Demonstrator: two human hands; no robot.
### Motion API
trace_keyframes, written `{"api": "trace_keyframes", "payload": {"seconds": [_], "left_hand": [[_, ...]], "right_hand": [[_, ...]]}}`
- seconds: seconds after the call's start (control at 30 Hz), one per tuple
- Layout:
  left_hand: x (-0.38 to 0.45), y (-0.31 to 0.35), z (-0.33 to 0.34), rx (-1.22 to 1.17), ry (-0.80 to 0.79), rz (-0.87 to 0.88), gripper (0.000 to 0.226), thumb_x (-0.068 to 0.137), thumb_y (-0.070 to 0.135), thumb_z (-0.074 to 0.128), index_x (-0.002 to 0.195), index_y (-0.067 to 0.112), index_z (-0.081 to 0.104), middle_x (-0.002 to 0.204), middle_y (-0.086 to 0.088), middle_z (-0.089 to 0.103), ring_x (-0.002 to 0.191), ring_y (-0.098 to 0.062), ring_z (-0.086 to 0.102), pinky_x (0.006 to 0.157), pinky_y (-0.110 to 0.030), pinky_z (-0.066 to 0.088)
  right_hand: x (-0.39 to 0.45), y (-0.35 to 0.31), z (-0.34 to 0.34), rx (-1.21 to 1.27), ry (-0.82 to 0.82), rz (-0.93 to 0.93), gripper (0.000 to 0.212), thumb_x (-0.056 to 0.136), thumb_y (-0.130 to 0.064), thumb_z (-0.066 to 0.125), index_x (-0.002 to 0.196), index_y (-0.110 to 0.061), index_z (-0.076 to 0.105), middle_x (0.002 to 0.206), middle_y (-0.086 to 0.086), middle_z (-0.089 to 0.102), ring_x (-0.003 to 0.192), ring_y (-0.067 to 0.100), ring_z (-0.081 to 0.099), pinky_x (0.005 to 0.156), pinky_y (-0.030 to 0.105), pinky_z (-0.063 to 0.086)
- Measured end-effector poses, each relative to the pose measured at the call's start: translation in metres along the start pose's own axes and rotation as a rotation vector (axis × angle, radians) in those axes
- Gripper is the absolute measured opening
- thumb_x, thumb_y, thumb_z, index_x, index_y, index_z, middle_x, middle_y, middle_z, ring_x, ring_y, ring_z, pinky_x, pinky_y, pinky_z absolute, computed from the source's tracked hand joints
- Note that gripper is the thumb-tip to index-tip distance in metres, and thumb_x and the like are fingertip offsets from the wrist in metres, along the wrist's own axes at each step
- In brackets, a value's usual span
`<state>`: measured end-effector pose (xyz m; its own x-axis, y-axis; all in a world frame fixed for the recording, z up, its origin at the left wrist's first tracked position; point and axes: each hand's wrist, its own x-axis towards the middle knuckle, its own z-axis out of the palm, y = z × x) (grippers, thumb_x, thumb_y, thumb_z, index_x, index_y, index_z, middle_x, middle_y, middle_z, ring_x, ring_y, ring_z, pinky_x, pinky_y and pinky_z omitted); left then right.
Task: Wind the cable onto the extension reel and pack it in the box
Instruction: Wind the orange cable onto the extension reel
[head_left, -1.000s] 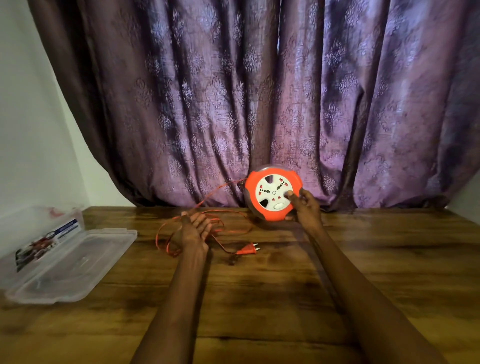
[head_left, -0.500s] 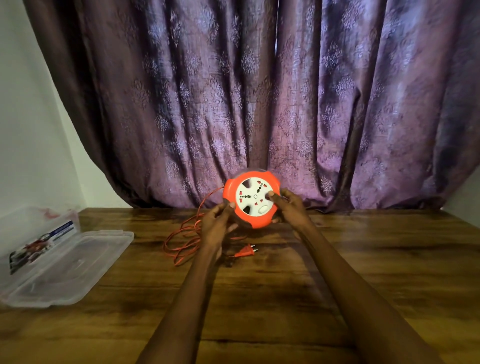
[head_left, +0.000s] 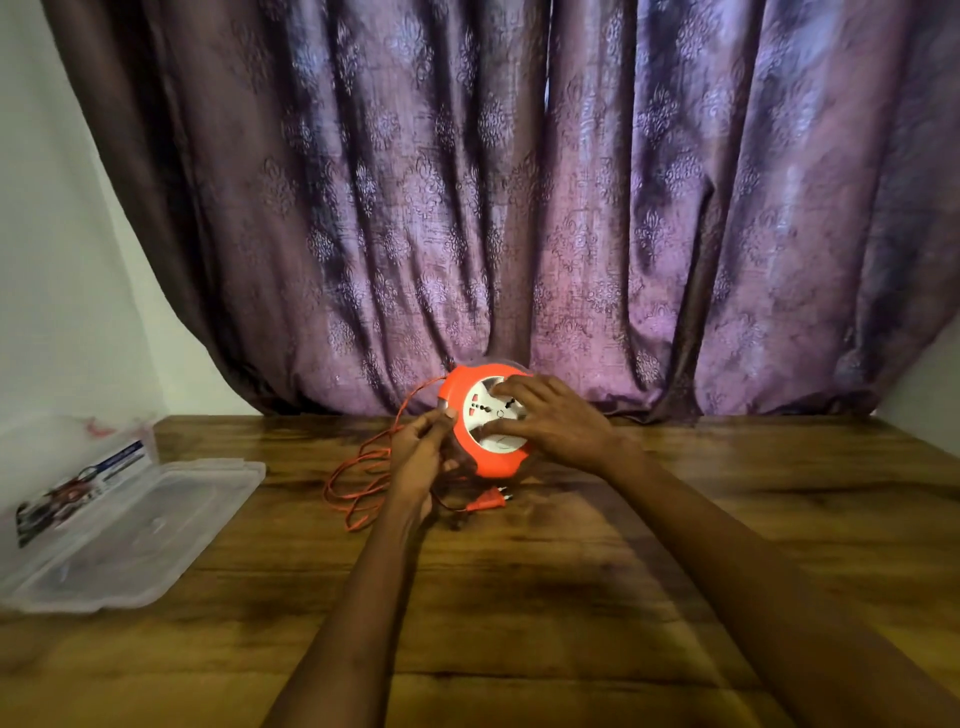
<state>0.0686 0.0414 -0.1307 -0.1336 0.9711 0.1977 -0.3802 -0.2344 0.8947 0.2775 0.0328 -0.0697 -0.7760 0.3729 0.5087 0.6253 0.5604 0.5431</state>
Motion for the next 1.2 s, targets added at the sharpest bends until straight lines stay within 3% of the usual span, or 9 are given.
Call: {"api": "trace_keyframes", "payload": {"seconds": [0.2, 0.4, 0.57, 0.67, 0.77, 0.87, 0.97, 1.07, 1.2], "left_hand": [[-0.002, -0.003, 0.004, 0.016, -0.047, 0.002, 0.019, 0.09, 0.026, 0.072, 0.1, 0.01, 0.074, 0.1, -0.02, 0.069, 0.087, -0.029, 0.059, 0.076, -0.044, 0.054], [-0.008, -0.013, 0.022, 0.08, 0.034, 0.181, 0.003, 0.095, 0.017, 0.066, 0.093, 0.019, 0.067, 0.065, 0.015, 0.07, 0.057, 0.001, 0.059, 0.051, -0.014, 0.049], [-0.013, -0.016, 0.027, 0.132, 0.07, 0.273, 0.009, 0.095, 0.012, 0.065, 0.097, 0.021, 0.066, 0.081, 0.012, 0.073, 0.069, 0.007, 0.066, 0.064, -0.013, 0.053], [-0.01, -0.015, 0.025, 0.174, 0.069, 0.306, 0.013, 0.095, 0.013, 0.066, 0.108, 0.012, 0.066, 0.091, 0.004, 0.07, 0.072, 0.009, 0.065, 0.068, -0.012, 0.051], [-0.007, -0.013, 0.019, 0.097, 0.129, 0.279, 0.015, 0.096, 0.012, 0.065, 0.111, 0.013, 0.064, 0.084, 0.003, 0.065, 0.066, 0.001, 0.06, 0.063, -0.016, 0.05], [-0.001, -0.007, 0.009, -0.054, 0.197, 0.189, 0.021, 0.096, 0.016, 0.065, 0.115, 0.009, 0.067, 0.08, 0.002, 0.064, 0.062, -0.004, 0.053, 0.05, -0.016, 0.048], [0.003, -0.002, -0.001, -0.132, 0.213, 0.136, 0.008, 0.096, 0.019, 0.065, 0.1, 0.013, 0.069, 0.06, 0.013, 0.062, 0.049, -0.001, 0.051, 0.039, -0.017, 0.043], [0.003, 0.0, -0.005, -0.137, 0.187, 0.097, 0.012, 0.095, 0.023, 0.066, 0.103, 0.015, 0.069, 0.065, 0.009, 0.066, 0.05, -0.005, 0.055, 0.04, -0.02, 0.045], [0.002, 0.002, -0.007, -0.052, 0.161, 0.075, 0.013, 0.095, 0.024, 0.066, 0.1, 0.013, 0.07, 0.058, 0.011, 0.062, 0.045, -0.003, 0.051, 0.039, -0.018, 0.042]], "right_hand": [[0.0, 0.004, -0.005, -0.238, -0.041, -0.035, 0.045, 0.089, -0.031, 0.057, 0.13, -0.049, 0.056, 0.124, 0.008, 0.064, 0.111, 0.03, 0.059, 0.09, 0.042, 0.042], [0.019, -0.018, -0.003, -0.011, -0.085, 0.625, 0.064, 0.074, -0.064, 0.059, 0.134, -0.044, 0.049, 0.102, 0.009, 0.074, 0.102, 0.032, 0.061, 0.085, 0.041, 0.037], [0.044, -0.031, -0.012, 1.027, 0.065, 1.418, 0.065, 0.071, -0.065, 0.07, 0.108, -0.012, 0.069, 0.086, 0.013, 0.076, 0.072, 0.025, 0.072, 0.065, 0.03, 0.055], [0.046, -0.037, -0.004, 1.531, 0.209, 1.58, 0.043, 0.081, -0.052, 0.071, 0.084, -0.009, 0.068, 0.059, 0.013, 0.071, 0.031, 0.013, 0.048, 0.035, 0.014, 0.029], [0.044, -0.039, 0.003, 1.431, 0.174, 1.444, 0.042, 0.086, -0.053, 0.067, 0.078, -0.012, 0.066, 0.061, 0.009, 0.073, 0.034, 0.014, 0.051, 0.039, 0.023, 0.037], [0.033, -0.03, 0.005, 0.94, 0.079, 1.194, 0.035, 0.087, -0.052, 0.064, 0.077, -0.019, 0.066, 0.074, 0.003, 0.076, 0.069, 0.02, 0.07, 0.069, 0.037, 0.055], [0.02, -0.023, 0.001, 0.447, 0.133, 0.69, 0.015, 0.09, -0.034, 0.063, 0.103, -0.027, 0.068, 0.107, 0.002, 0.067, 0.098, 0.028, 0.063, 0.078, 0.041, 0.052], [0.014, -0.01, -0.006, 0.196, -0.012, 0.223, 0.04, 0.079, -0.027, 0.071, 0.119, -0.028, 0.067, 0.128, 0.007, 0.058, 0.112, 0.032, 0.055, 0.085, 0.041, 0.048], [0.015, 0.0, -0.021, -0.012, -0.088, 0.037, 0.046, 0.084, -0.027, 0.037, 0.12, -0.032, 0.066, 0.136, 0.009, 0.057, 0.121, 0.032, 0.054, 0.087, 0.042, 0.044]]}}
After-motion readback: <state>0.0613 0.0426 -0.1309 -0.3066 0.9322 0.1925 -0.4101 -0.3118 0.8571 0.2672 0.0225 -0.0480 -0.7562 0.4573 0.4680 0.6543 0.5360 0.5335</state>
